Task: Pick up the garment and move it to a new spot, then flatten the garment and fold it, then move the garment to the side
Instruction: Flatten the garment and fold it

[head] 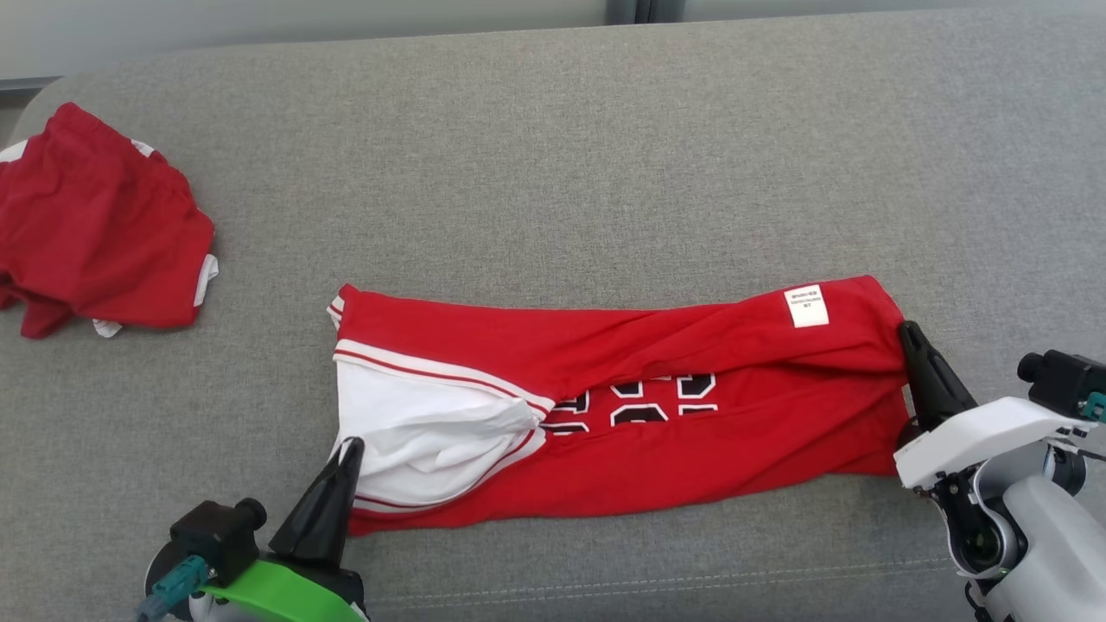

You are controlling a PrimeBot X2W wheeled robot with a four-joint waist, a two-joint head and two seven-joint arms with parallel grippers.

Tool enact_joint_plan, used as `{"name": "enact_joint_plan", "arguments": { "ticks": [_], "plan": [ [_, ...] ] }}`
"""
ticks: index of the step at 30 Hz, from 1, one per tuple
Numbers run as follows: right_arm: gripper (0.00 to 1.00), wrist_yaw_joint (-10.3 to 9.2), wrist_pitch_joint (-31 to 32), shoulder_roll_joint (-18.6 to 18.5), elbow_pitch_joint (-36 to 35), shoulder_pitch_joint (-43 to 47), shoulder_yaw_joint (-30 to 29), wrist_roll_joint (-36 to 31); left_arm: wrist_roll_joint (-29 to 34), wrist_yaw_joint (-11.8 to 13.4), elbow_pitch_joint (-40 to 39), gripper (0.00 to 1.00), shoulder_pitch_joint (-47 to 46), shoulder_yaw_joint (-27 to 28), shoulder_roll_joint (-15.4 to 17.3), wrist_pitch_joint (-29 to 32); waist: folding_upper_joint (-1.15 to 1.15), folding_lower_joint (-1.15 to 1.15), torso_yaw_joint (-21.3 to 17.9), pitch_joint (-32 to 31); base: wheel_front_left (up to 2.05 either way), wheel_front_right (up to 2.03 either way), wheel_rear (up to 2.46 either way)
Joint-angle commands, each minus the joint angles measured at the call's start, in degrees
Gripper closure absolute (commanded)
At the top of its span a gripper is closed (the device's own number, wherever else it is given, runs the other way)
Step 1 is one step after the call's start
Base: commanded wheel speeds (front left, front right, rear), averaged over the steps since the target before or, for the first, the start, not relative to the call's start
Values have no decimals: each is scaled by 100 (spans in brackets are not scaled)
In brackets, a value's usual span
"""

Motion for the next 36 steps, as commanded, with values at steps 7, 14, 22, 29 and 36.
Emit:
{"name": "enact_joint_plan", "arguments": {
  "ticks": [7, 14, 22, 29, 36],
  "plan": [
    [100, -2, 16, -78, 353, 85, 325, 45, 324, -35, 747, 100, -122, 14, -373, -16, 0, 0, -18, -97, 0, 0, 0],
    [0, -2, -10, 15, 614, -66, 346, -59, 510, -38, 1027, 0, -193, 149, -557, -16, 0, 0, -25, -157, 0, 0, 0],
    [0, -2, -27, 110, 431, 65, -15, -304, 960, -38, 810, 0, 18, 731, -793, -16, 0, 0, 46, -295, 0, 0, 0],
    [0, -2, -29, 298, 285, 254, -398, -829, 1543, -21, 393, 0, 257, 1481, -1083, -16, 0, 0, 112, -496, 0, 0, 0],
    [0, -2, -30, 477, 641, 266, -789, -1406, 2123, 116, -119, 0, 519, 2184, -1464, -16, 0, 0, 196, -708, 0, 0, 0]
  ]
}}
